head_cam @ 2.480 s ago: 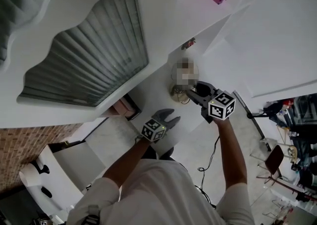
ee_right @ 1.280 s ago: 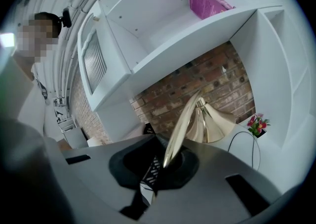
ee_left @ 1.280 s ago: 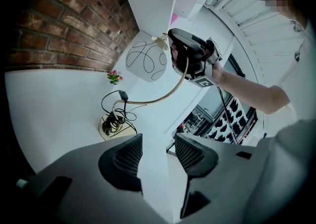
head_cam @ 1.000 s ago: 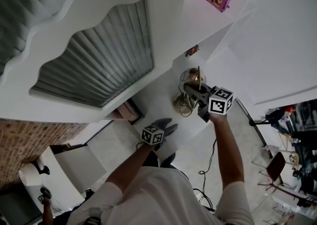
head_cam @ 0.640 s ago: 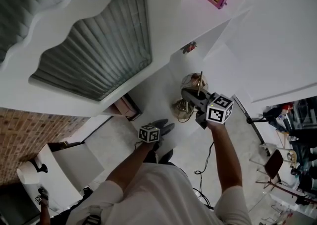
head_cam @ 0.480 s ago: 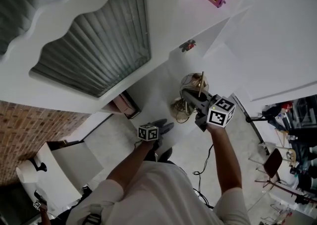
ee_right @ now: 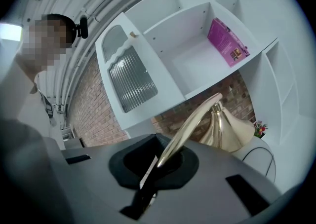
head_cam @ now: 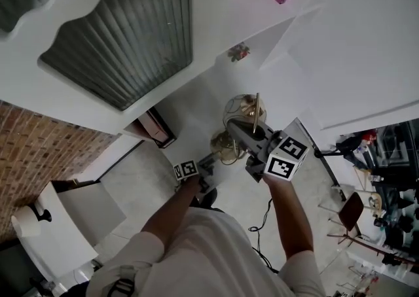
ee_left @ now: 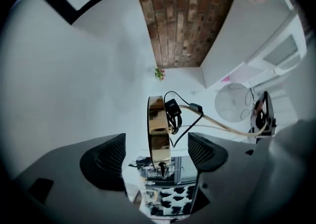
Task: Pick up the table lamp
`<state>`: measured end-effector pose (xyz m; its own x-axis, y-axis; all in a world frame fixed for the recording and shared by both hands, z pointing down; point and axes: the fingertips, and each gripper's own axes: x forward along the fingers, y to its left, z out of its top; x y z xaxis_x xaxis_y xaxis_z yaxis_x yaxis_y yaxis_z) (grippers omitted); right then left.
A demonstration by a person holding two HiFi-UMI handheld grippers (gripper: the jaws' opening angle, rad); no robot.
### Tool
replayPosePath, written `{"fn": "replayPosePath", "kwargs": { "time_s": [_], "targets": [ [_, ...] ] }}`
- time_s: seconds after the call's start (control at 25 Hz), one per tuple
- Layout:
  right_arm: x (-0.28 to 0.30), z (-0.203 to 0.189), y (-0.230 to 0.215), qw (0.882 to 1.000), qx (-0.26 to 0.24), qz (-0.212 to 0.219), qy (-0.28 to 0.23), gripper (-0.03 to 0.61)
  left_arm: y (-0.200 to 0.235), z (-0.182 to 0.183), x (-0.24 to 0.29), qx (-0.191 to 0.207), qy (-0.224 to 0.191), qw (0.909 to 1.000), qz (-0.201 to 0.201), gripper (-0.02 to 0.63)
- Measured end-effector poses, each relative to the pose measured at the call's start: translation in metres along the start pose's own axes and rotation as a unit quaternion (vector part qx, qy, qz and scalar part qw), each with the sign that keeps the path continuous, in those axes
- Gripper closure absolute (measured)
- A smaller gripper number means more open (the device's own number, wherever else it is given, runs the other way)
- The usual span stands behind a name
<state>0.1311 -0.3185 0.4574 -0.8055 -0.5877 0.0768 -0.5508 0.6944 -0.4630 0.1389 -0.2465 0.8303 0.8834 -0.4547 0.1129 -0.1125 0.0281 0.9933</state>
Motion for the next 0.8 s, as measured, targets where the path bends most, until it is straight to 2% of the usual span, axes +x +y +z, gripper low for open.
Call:
{"fn": "replayPosePath", "kwargs": {
  "time_s": [0.08, 0.24, 0.32, 0.36, 0.44, 0.48, 0.6, 0.68, 0.8],
  "targets": [
    [-0.002, 0.002, 0.012, 1.0, 0.0, 0.007, -0.003, 0.568, -0.004, -0.004, 0.0, -0.018, -0.011, 0.9995, -0.023, 0.225],
    [-0.007, 0.001, 0.032, 1.0, -0.003, 0.016, -0.002, 0.568, -0.013, -0.017, 0.002, 0.007, -0.001, 0.999, -0.044, 0.24],
    [-0.01, -0.001, 0.04, 1.0, -0.004, 0.02, 0.0, 0.568, -0.015, -0.019, -0.002, 0.031, 0.0, 0.9986, -0.044, 0.287],
    [-0.011, -0.003, 0.044, 1.0, -0.006, 0.022, 0.002, 0.568, -0.019, -0.022, -0.003, 0.028, -0.002, 0.998, -0.056, 0.328],
    [-0.015, -0.007, 0.053, 1.0, -0.008, 0.027, 0.007, 0.568, -0.036, -0.031, -0.004, -0.005, -0.009, 0.9944, -0.105, 0.388],
    [-0.017, -0.009, 0.057, 0.999, -0.011, 0.029, 0.009, 0.568, -0.041, -0.036, -0.005, -0.011, -0.01, 0.9931, -0.116, 0.399],
    [-0.023, -0.011, 0.071, 0.999, -0.026, 0.036, 0.014, 0.568, -0.034, -0.047, -0.013, 0.013, -0.006, 0.9957, -0.091, 0.42],
    [-0.029, -0.012, 0.08, 0.998, -0.037, 0.04, 0.016, 0.568, -0.038, -0.053, -0.019, 0.019, -0.005, 0.9956, -0.092, 0.434],
    [-0.04, -0.011, 0.092, 0.998, -0.048, 0.044, 0.015, 0.568, -0.047, -0.064, -0.027, 0.032, 0.001, 0.9948, -0.097, 0.421]
  ]
}}
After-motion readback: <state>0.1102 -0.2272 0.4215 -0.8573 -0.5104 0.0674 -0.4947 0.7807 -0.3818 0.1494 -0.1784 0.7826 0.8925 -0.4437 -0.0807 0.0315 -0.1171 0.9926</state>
